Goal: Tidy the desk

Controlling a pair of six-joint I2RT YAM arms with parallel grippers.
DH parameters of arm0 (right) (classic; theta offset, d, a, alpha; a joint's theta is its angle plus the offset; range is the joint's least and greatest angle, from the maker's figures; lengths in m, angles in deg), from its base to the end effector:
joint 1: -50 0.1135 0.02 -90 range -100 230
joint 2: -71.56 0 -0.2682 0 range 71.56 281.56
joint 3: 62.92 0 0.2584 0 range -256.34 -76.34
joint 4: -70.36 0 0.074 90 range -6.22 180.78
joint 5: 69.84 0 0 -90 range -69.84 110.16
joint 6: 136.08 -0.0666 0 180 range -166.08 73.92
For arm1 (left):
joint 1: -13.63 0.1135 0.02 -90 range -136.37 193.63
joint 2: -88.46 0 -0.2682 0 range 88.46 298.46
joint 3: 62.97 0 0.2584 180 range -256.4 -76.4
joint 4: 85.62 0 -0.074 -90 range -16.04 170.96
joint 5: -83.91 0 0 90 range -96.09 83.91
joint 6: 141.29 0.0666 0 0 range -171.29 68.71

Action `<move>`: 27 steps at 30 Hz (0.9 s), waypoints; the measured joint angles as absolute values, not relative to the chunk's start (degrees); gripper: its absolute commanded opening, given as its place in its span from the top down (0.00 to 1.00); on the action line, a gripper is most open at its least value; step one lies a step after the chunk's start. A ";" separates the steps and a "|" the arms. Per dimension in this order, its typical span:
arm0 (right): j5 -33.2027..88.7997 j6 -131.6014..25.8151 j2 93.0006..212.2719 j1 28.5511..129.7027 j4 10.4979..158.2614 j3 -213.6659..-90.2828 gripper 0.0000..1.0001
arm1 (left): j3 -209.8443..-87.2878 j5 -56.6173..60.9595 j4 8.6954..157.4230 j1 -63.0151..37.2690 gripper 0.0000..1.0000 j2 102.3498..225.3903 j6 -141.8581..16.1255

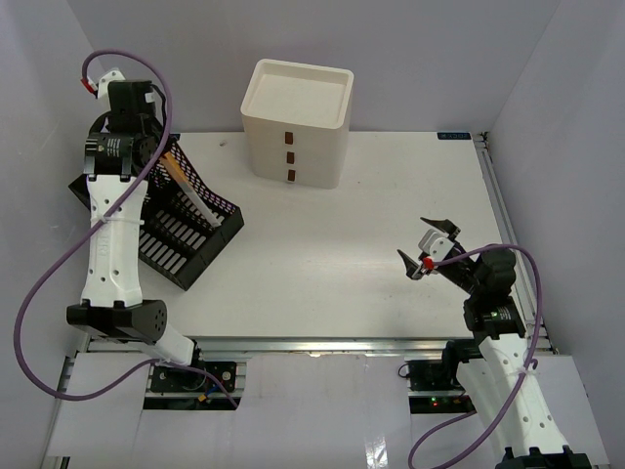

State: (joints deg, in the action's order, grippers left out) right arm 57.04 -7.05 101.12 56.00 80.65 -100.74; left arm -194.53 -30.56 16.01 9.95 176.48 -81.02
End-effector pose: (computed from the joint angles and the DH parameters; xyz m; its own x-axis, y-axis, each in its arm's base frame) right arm 0.1645 0.0575 0.2784 0.4009 -0.4644 -0.7897 -0.5505 0.5669 -0.6128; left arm 0.3097 0.0077 0.4827 -0.3556 -0.4294 -0.8301 -0.5266 0.8259 -0.2016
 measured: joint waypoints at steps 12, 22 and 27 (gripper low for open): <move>57.04 -6.92 100.72 56.00 80.65 -100.74 0.08 | -194.24 -28.80 16.94 12.97 1.00 178.81 -84.50; 57.04 -6.90 100.42 56.00 80.65 -100.04 0.08 | -192.66 -30.37 18.47 13.24 1.00 178.32 -85.83; 57.04 -6.90 100.42 56.00 80.65 -100.04 0.08 | -192.42 -31.58 18.22 13.18 1.00 178.00 -85.79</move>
State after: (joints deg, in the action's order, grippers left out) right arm 57.04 -6.90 100.42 56.00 80.65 -100.04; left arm -192.42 -31.58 18.22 13.18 178.00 -85.79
